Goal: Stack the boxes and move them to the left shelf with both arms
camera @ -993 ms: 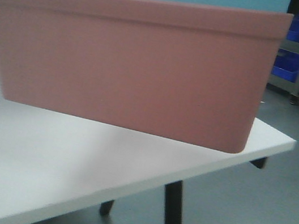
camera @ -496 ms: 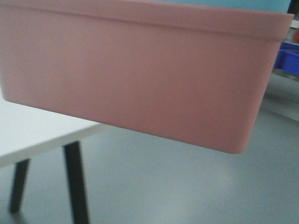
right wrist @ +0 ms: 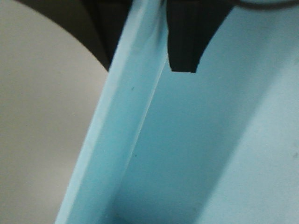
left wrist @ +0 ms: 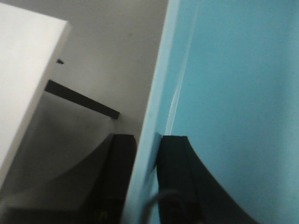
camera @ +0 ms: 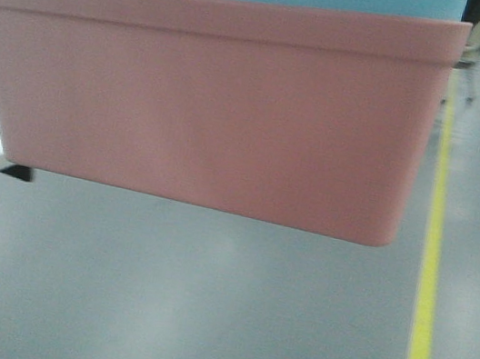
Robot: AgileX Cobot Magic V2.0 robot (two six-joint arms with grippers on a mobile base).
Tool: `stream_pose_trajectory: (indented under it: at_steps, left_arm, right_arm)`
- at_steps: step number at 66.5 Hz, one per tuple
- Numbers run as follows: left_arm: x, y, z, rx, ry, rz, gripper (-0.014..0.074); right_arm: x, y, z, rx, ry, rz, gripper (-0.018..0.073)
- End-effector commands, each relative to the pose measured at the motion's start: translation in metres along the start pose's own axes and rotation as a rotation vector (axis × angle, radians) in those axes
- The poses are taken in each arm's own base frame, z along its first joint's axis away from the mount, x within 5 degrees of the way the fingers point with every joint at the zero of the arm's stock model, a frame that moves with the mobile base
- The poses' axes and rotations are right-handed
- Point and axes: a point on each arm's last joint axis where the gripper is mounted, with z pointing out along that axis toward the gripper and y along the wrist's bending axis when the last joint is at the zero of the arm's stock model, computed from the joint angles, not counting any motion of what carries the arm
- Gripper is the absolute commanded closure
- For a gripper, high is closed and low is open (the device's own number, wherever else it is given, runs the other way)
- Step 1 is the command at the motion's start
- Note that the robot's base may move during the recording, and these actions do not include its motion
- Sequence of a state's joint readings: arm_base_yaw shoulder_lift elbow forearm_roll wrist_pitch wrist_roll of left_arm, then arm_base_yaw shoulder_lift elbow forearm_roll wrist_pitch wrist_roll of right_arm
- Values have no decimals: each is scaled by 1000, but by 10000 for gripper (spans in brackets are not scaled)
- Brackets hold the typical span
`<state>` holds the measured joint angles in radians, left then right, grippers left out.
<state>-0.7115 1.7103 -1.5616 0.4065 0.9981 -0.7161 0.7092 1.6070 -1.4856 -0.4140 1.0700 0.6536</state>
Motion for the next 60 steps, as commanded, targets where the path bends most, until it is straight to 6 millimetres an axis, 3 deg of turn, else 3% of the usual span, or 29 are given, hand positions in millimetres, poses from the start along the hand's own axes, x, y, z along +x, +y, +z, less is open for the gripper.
stream_pose_trajectory:
  at_steps: [1,60]
  left_arm:
    - [-15,-23,-41,230,-178,-41,599]
    - [-15,-23,-41,227,-175,-41,599]
  right_arm:
    - [-20,14,-30,-208,-218,56,503]
    - [-20,14,-30,-205,-215,55,503]
